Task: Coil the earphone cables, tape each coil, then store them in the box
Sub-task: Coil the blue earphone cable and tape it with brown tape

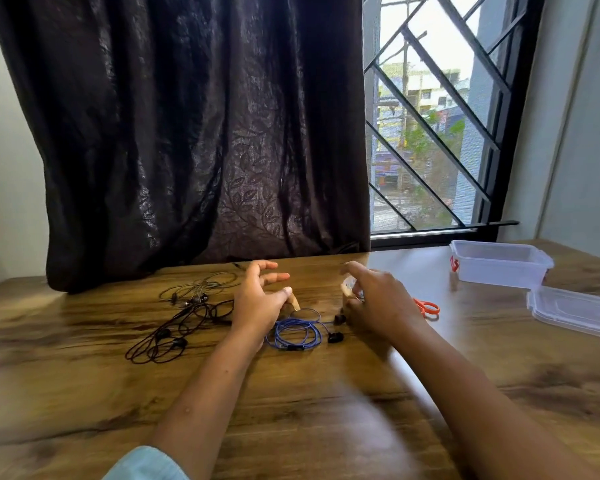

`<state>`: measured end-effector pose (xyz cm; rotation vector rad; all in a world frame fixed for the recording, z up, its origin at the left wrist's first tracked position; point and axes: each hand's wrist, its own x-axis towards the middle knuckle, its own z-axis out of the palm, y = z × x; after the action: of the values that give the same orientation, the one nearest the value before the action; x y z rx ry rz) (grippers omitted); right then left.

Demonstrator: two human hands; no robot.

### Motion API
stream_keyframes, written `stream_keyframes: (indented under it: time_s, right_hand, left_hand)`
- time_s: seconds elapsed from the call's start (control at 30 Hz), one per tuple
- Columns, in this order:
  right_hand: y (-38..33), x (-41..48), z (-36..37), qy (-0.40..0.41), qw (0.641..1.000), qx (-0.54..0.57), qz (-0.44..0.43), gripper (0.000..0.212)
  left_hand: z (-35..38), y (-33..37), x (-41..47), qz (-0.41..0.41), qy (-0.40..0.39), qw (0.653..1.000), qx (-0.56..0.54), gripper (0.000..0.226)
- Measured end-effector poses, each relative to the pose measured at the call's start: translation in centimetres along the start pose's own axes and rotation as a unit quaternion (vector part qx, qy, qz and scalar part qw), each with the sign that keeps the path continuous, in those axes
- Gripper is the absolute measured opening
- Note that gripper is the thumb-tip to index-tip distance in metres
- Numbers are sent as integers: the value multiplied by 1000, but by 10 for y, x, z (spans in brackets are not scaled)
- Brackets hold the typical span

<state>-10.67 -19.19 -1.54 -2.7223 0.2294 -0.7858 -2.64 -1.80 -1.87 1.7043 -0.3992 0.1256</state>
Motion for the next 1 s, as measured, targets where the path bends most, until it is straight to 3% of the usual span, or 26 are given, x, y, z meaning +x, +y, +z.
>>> stream_keyframes:
  time_s: [0.4, 0.57, 0.63, 0.77, 1.0]
  right_hand:
    - [16, 1, -3, 43, 994, -100, 5, 50]
    - [-2, 4, 1, 91, 993, 39, -58, 40]
    - [-6, 2, 5, 47, 995, 22, -87, 38]
    - [1, -3, 11, -89, 983, -142, -77, 39]
    - [-8, -3, 7, -128, 975, -167, -75, 21]
  left_hand:
    - [0, -4, -2, 12, -63, 993, 102, 53]
    - [4, -8, -2, 18, -77, 992, 99, 53]
    - [5, -8, -4, 27, -75, 990, 115, 55]
    - [7, -12, -9, 48, -80, 975, 201, 66]
    - [6, -8, -11, 33, -84, 974, 209, 85]
